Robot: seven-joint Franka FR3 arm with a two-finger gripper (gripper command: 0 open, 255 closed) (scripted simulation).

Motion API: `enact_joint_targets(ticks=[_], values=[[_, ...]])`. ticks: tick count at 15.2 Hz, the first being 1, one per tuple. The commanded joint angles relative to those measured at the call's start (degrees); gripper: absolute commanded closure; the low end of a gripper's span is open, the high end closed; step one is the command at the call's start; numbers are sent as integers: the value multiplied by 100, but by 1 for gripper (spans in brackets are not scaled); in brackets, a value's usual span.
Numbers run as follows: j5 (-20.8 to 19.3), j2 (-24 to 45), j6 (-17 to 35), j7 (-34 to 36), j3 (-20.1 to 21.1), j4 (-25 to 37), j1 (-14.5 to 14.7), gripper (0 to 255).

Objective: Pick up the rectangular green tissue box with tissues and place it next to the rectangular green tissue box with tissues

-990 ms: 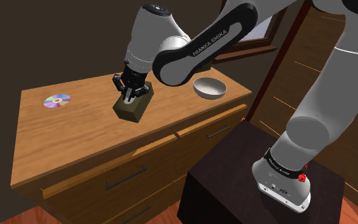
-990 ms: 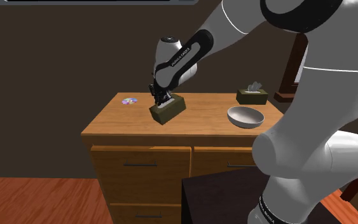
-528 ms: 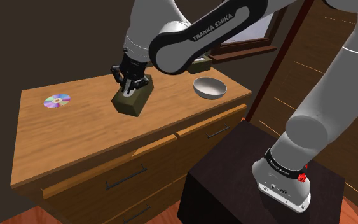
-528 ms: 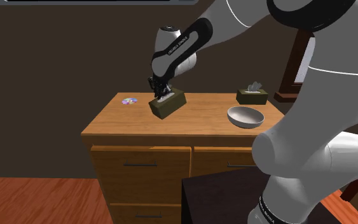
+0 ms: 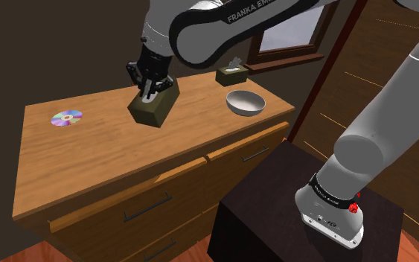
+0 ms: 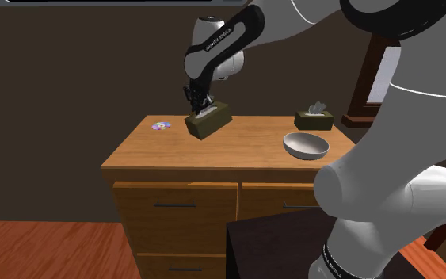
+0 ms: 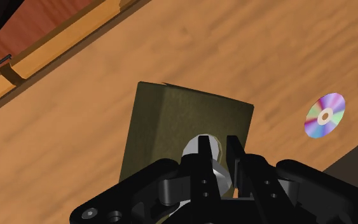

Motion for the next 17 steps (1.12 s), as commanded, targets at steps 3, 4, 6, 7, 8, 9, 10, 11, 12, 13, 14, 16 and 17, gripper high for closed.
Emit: enact_joint_targets(ticks=[3,4,6,7,8,9,10,11,12,13,14,16,17], values=[[204,-156,-297,-152,-8,187,-8,255],[245,-189,-370,-182,-12,237,-9,255],[319,-250,-518,-238,-21,341,-12,255],[352,-278,-592,-263,-26,395,-12,255],[383,-305,-666,-287,-32,450,-12,255],[411,-329,-741,-309,-37,507,-13,255],[437,-353,-815,-329,-43,565,-14,255],[461,-374,-890,-348,-48,624,-14,255],[483,-394,-965,-365,-53,685,-15,255],[503,-412,-1041,-381,-59,746,-16,255],[521,-429,-1116,-395,-64,810,-17,255],[551,-457,-1267,-420,-74,940,-18,255],[563,-469,-1343,-431,-78,1007,-19,255]])
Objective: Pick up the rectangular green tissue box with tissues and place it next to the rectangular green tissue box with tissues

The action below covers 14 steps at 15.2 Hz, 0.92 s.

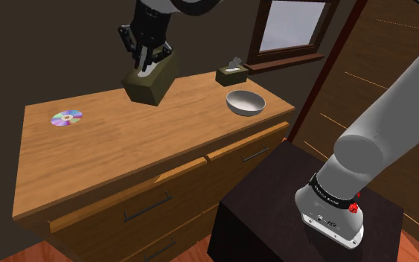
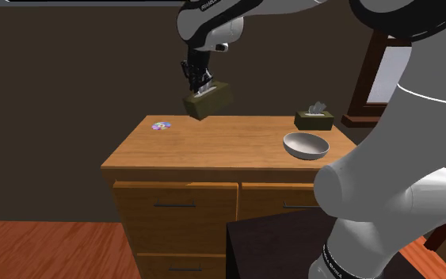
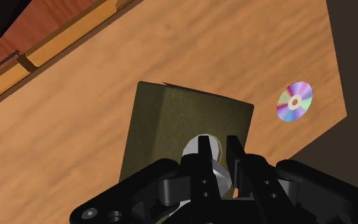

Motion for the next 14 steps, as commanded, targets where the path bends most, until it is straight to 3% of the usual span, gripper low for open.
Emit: enact_joint_targets(ticks=[1,7,14], values=[[43,-40,-162,-35,-14,130,-3,255],[73,-67,-560,-67,-30,509,-9,255],[1156,-1049,-530,-1553,-916,-410,-178,255]])
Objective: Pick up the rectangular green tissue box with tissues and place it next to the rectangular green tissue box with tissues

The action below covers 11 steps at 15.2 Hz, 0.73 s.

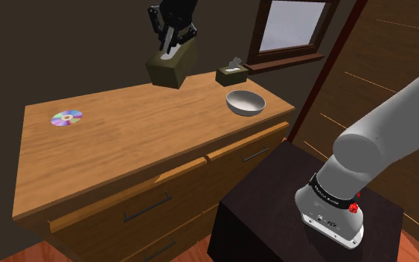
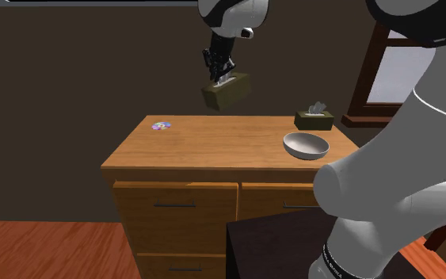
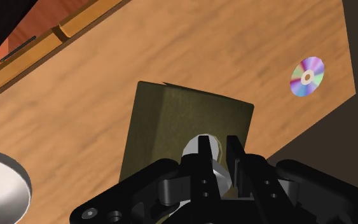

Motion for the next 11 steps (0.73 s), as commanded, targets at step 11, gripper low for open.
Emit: enact_joint_targets(ticks=[11], values=[[770,-844,-275,-2079,-1496,-867,-225,255]])
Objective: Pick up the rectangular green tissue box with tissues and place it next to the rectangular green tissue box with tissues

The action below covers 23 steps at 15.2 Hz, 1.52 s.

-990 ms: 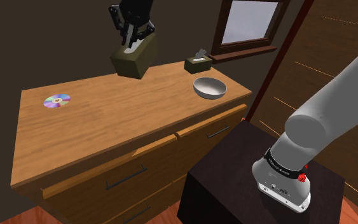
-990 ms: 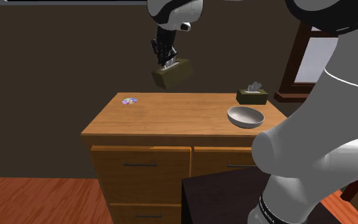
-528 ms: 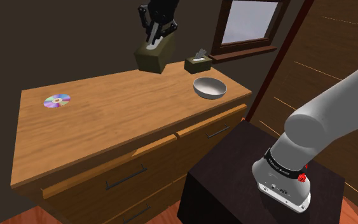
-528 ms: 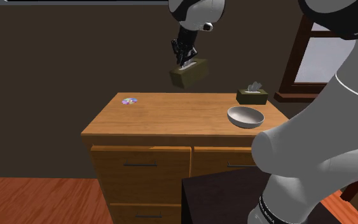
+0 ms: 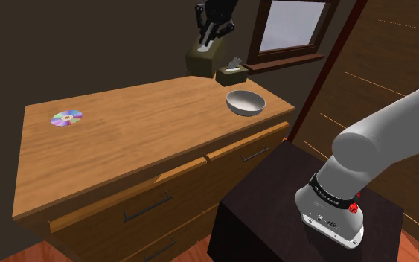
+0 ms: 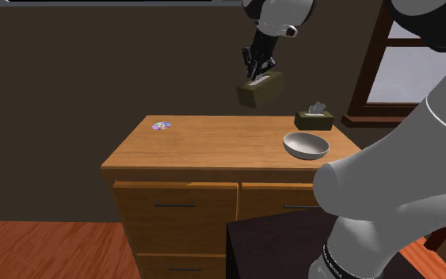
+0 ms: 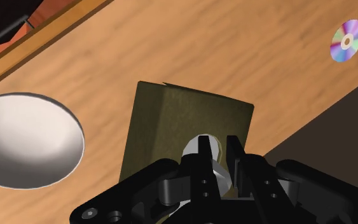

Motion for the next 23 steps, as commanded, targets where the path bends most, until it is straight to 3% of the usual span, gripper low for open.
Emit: enact_joint_targets(ticks=[1,12,23], values=[[63,-74,-32,-339,-241,-113,-56,255],[132,42,-420,-1930,-1448,-23,-477,255],[197,848,-941,-3392,-2505,862,-961,255]])
